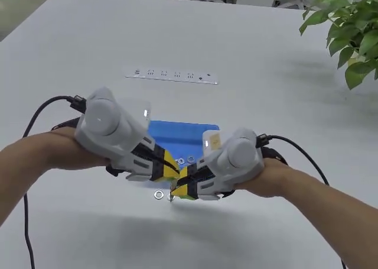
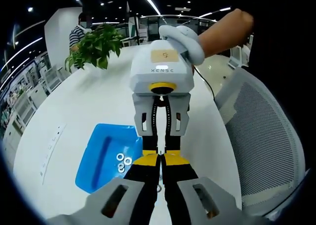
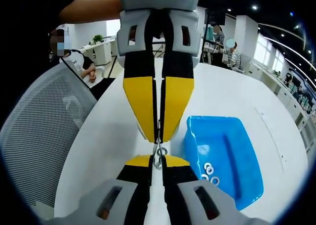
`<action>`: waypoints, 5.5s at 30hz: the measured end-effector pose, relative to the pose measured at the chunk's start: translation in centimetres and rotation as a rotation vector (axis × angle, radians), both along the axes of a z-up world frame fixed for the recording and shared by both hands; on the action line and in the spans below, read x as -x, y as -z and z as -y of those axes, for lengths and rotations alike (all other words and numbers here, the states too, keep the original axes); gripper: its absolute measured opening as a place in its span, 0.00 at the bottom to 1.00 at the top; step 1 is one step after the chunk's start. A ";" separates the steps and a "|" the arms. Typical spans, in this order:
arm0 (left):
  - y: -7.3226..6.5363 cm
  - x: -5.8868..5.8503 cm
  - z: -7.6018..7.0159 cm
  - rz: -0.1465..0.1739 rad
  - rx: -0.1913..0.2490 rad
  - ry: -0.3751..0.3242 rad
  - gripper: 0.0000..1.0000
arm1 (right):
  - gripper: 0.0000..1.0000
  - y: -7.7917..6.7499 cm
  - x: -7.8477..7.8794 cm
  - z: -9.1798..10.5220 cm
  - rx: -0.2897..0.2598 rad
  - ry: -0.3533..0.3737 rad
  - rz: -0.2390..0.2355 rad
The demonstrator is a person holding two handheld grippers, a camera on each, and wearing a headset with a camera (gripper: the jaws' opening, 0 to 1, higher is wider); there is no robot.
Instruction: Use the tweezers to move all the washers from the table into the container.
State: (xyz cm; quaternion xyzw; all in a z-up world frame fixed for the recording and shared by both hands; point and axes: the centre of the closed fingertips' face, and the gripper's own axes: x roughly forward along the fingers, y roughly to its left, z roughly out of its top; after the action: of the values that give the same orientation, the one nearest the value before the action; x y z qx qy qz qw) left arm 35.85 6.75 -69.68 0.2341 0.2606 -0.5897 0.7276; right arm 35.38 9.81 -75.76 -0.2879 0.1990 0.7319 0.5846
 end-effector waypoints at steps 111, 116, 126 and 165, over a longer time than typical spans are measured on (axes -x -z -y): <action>-1.5 0.5 -2.7 -0.030 0.230 -0.309 0.85 | 0.07 -4.8 0.2 -0.4 -0.002 -0.004 0.047; -1.4 0.6 -3.2 -0.029 0.236 -0.338 0.91 | 0.07 -5.7 -0.3 -0.2 -0.008 -0.004 0.047; -2.0 0.6 -3.9 -0.006 0.257 -0.389 0.99 | 0.07 -7.9 -2.1 0.1 -0.026 0.004 0.042; -1.7 -1.7 -4.4 0.013 0.264 -0.408 0.94 | 0.07 -2.7 -8.1 0.4 -0.010 0.070 0.062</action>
State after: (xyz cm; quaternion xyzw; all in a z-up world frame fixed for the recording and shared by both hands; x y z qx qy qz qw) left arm 37.57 11.15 -67.94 0.0833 0.2187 -0.4581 0.8575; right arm 43.47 9.44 -73.08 -0.3003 0.1869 0.7027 0.6174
